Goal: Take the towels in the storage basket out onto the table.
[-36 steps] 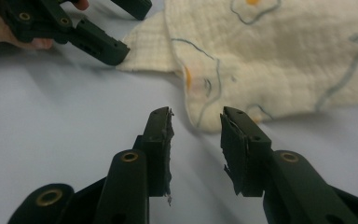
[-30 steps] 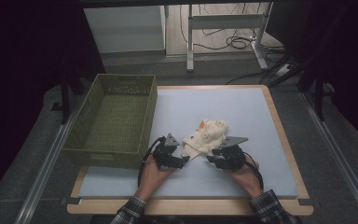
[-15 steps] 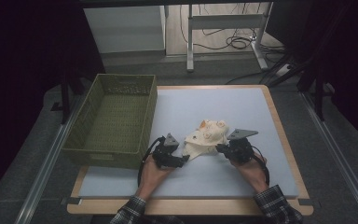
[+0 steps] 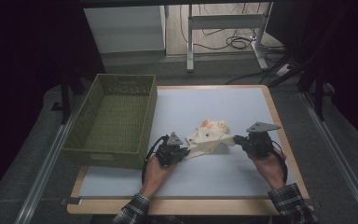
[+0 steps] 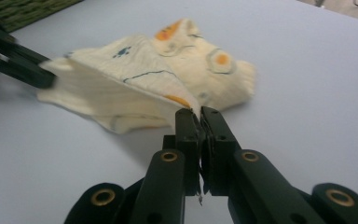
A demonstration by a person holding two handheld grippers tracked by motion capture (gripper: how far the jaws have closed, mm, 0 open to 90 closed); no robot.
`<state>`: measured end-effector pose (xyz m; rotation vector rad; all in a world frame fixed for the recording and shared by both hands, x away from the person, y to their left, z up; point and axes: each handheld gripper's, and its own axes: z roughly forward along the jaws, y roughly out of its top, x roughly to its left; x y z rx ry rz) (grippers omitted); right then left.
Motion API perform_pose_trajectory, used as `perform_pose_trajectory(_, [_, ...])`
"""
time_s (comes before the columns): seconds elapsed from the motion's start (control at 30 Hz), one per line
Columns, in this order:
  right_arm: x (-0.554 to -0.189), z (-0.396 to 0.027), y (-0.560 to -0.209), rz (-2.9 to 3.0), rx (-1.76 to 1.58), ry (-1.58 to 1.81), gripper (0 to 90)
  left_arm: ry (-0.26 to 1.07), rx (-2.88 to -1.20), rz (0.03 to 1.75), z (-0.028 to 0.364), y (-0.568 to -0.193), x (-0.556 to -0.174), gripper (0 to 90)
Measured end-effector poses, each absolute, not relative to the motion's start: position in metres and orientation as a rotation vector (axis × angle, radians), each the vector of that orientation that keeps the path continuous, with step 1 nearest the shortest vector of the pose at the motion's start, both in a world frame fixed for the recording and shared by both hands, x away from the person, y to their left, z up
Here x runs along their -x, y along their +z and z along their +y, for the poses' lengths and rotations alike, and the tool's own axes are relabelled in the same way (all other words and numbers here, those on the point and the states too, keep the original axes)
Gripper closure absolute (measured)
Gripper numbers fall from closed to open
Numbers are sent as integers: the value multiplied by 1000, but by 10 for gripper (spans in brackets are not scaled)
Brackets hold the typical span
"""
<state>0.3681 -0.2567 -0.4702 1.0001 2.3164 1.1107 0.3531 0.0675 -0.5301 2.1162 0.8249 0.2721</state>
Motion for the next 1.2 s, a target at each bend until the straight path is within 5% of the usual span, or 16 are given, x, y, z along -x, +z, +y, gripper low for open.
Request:
perform_pose_trajectory(0.4, [-368, -318, -467, 2203, -1158, 1057, 862, 342, -2102, 866, 76, -517, -357, 850])
perform_pose_trajectory(0.6, [-367, -339, -473, 2195, -1229, 1051, 862, 253, -2139, 909, 75, -527, -361, 835])
perform_pose_trajectory(0.7, [-366, -343, -490, 2232, -1273, 996, 833, 237, -2158, 915, 72, -531, -359, 700])
perform_pose_trajectory(0.8, [-364, -347, -499, 2231, -1299, 1003, 698, 235, -2137, 921, 74, -530, -357, 529])
perform_pose_trajectory(0.9, [-360, -350, -498, 2220, -1305, 1031, 659, 238, -2140, 897, 75, -526, -355, 443])
perform_pose_trajectory(1.2, [-350, -327, -474, 2269, -1196, 1128, 637, 186, -2139, 843, 75, -520, -343, 343])
